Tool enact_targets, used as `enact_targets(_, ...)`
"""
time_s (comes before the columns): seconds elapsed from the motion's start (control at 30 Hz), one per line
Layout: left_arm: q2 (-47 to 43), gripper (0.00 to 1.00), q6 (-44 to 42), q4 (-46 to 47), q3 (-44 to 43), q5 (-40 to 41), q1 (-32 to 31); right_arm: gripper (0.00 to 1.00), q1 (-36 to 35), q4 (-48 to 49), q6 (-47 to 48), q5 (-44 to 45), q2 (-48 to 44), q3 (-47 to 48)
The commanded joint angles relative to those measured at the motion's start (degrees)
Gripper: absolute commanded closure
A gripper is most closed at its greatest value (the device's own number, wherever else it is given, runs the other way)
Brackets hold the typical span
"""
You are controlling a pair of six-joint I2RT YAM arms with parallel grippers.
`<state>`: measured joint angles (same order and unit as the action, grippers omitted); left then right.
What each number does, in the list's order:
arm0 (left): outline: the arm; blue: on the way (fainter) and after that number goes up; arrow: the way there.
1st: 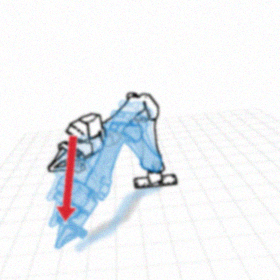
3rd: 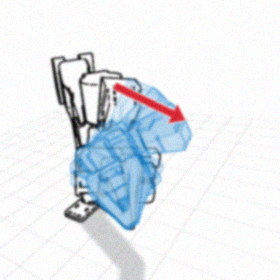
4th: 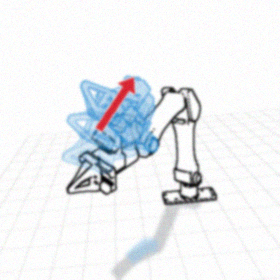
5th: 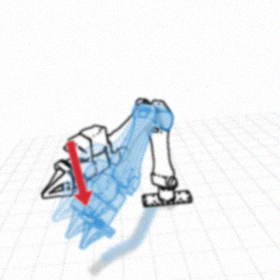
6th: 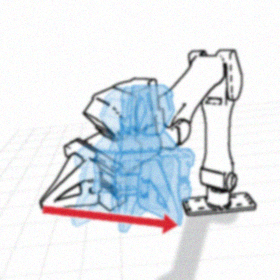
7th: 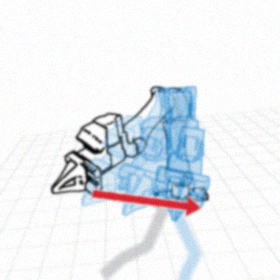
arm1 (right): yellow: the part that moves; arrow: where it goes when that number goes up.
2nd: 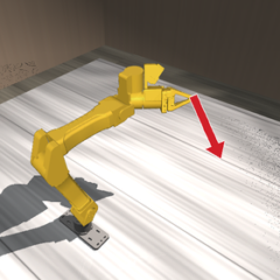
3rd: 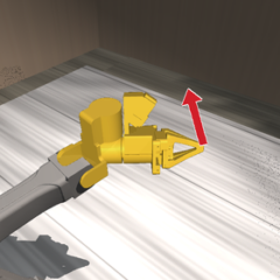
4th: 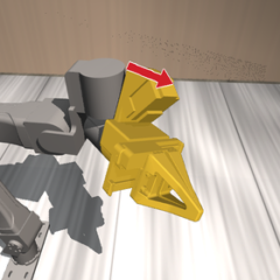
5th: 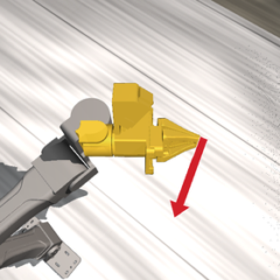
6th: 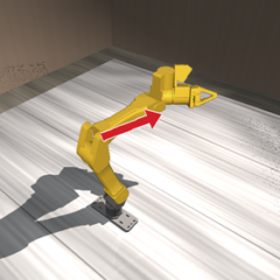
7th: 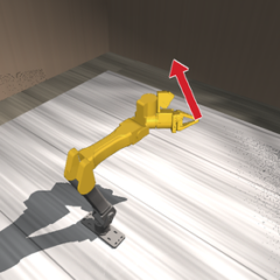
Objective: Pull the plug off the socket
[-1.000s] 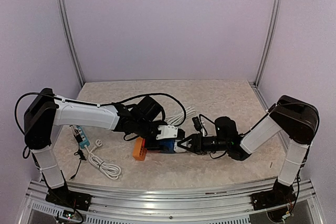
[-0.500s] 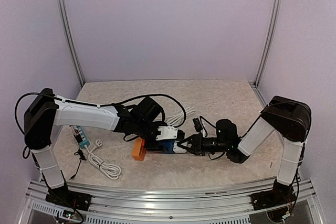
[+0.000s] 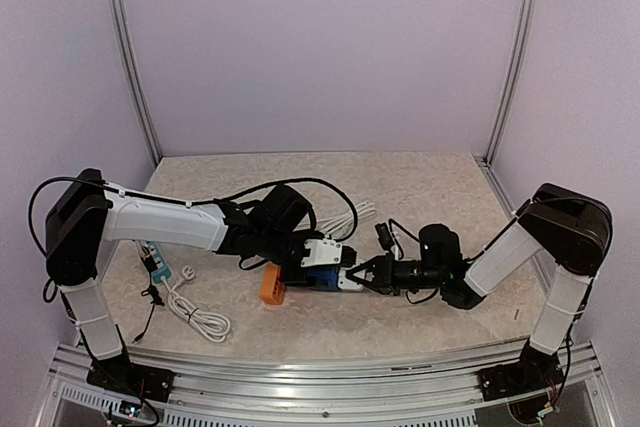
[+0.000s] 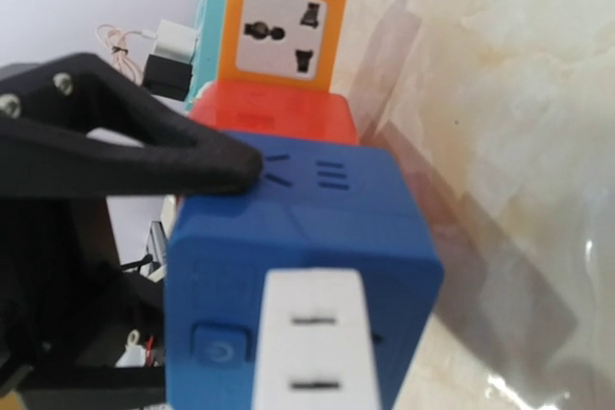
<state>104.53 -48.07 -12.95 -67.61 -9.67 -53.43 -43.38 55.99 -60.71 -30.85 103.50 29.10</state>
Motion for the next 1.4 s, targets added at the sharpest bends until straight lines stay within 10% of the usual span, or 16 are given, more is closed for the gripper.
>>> enact_targets(0.0, 0.65, 0.69, -0.33, 0.23, 1.56, 1.13, 1.38, 1.00, 1.32, 5.30, 0.85, -2.90, -0.89, -2.47)
enact_targets(1.37, 8.38, 0.65, -1.72, -7.56, -3.87, 3.91, 2.24, 1.00, 3.92, -5.49, 0.99, -3.61, -9.33, -3.78)
